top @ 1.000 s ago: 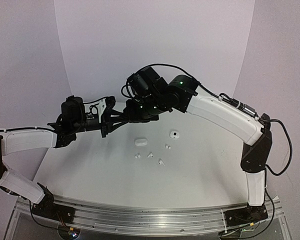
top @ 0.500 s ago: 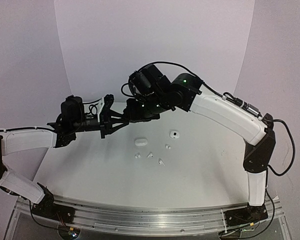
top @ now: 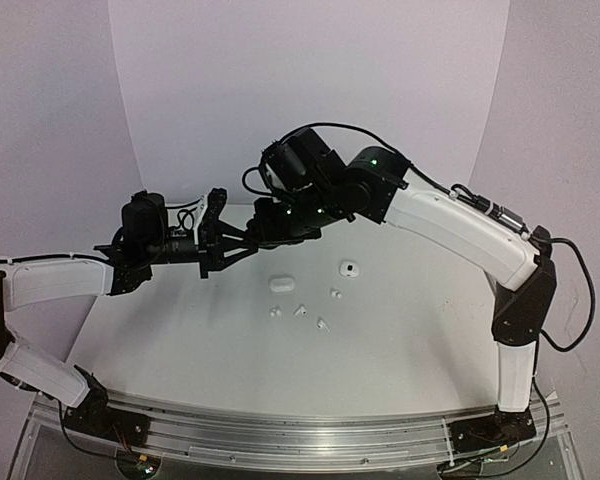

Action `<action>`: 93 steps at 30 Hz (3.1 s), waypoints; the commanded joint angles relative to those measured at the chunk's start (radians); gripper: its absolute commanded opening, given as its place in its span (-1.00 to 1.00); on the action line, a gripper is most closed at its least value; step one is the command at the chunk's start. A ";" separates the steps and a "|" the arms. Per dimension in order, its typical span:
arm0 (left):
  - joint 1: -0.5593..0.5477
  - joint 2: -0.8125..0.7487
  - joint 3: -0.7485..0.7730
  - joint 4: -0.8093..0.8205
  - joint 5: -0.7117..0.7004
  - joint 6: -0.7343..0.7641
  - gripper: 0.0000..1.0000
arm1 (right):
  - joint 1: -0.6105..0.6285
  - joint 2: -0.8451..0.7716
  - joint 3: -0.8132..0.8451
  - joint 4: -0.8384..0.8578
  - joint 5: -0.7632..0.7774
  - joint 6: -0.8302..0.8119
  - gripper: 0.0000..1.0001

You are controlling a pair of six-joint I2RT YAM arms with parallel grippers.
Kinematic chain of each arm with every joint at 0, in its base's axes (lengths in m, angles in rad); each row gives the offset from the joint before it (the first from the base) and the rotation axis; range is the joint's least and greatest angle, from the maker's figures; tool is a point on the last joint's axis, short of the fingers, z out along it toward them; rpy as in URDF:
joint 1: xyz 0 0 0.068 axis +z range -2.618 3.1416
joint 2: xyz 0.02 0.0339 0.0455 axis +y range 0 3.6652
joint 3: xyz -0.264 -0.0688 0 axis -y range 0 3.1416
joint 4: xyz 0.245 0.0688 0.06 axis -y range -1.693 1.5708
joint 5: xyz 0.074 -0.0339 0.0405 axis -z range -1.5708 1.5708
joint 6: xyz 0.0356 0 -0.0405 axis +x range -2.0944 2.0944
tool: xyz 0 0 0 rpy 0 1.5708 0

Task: Insert the wireless bluetooth earbuds into the charging case
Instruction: Insert the left earbud into the left side groove of the charging case, then close the charging case with the earbuds.

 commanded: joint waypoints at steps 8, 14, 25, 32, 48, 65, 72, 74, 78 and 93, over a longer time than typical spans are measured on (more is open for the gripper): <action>-0.009 -0.029 0.057 0.108 0.117 -0.025 -1.00 | -0.036 -0.012 -0.011 -0.039 -0.014 -0.018 -0.70; -0.006 -0.029 0.057 0.119 0.114 -0.032 -1.00 | -0.038 -0.013 -0.007 -0.060 -0.017 -0.028 -0.69; -0.004 -0.032 0.054 0.121 0.110 -0.028 -1.00 | -0.044 -0.029 -0.012 -0.087 -0.011 -0.029 -0.68; -0.005 -0.044 0.041 0.147 0.041 -0.038 -1.00 | -0.052 -0.019 0.022 -0.079 -0.016 0.032 -0.71; -0.007 -0.057 0.013 0.193 -0.067 -0.031 -1.00 | -0.052 0.011 0.044 -0.074 -0.069 0.148 -0.69; -0.006 -0.054 0.034 0.174 -0.032 -0.177 -1.00 | -0.054 -0.016 0.018 -0.086 -0.102 0.163 -0.63; -0.006 -0.056 0.038 0.162 -0.020 -0.188 -1.00 | -0.056 -0.043 0.030 -0.082 -0.101 0.110 -0.62; -0.007 -0.055 0.042 0.159 -0.013 -0.189 -1.00 | -0.055 -0.057 0.042 -0.078 -0.101 0.070 -0.62; -0.006 -0.049 0.047 0.155 0.003 -0.196 -1.00 | -0.055 -0.097 0.042 -0.060 -0.060 0.015 -0.61; 0.001 -0.032 0.064 0.156 0.102 -0.234 -1.00 | -0.057 -0.252 -0.016 0.133 -0.199 -0.248 -0.50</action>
